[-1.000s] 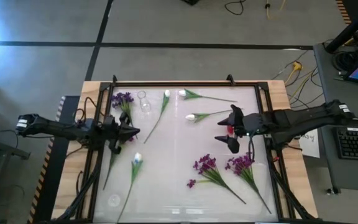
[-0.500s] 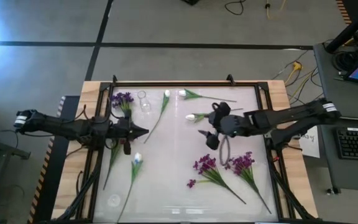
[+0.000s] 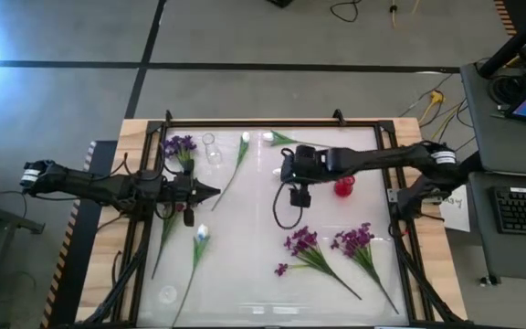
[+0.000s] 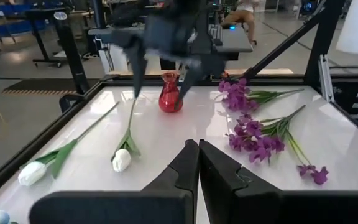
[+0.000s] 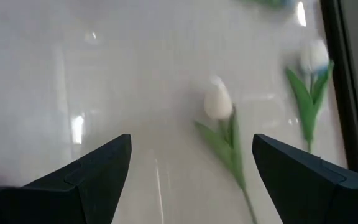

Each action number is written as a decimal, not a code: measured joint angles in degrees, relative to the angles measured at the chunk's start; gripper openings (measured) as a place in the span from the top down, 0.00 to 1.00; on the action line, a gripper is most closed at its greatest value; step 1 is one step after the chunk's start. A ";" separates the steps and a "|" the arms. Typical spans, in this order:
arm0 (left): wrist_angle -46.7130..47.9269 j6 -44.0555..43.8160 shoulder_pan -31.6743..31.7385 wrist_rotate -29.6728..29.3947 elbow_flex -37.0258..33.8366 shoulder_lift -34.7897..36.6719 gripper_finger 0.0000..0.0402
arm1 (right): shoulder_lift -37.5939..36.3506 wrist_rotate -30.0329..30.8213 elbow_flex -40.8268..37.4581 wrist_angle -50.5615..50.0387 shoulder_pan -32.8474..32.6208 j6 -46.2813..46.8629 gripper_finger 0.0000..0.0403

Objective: Sort flowers into vase by color
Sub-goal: Put the middle right white tulip into the red vase

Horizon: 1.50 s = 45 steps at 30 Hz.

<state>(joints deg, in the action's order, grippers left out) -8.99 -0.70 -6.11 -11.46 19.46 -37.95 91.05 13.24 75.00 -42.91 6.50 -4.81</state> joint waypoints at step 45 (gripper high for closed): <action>-5.28 1.67 0.00 -6.11 0.31 -0.92 1.00 | 9.86 -17.60 0.33 8.64 19.08 -13.01 0.97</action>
<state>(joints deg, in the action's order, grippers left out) -14.27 0.97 -6.11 -17.57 19.77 -38.87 100.91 -4.37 75.33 -34.27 25.58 -17.82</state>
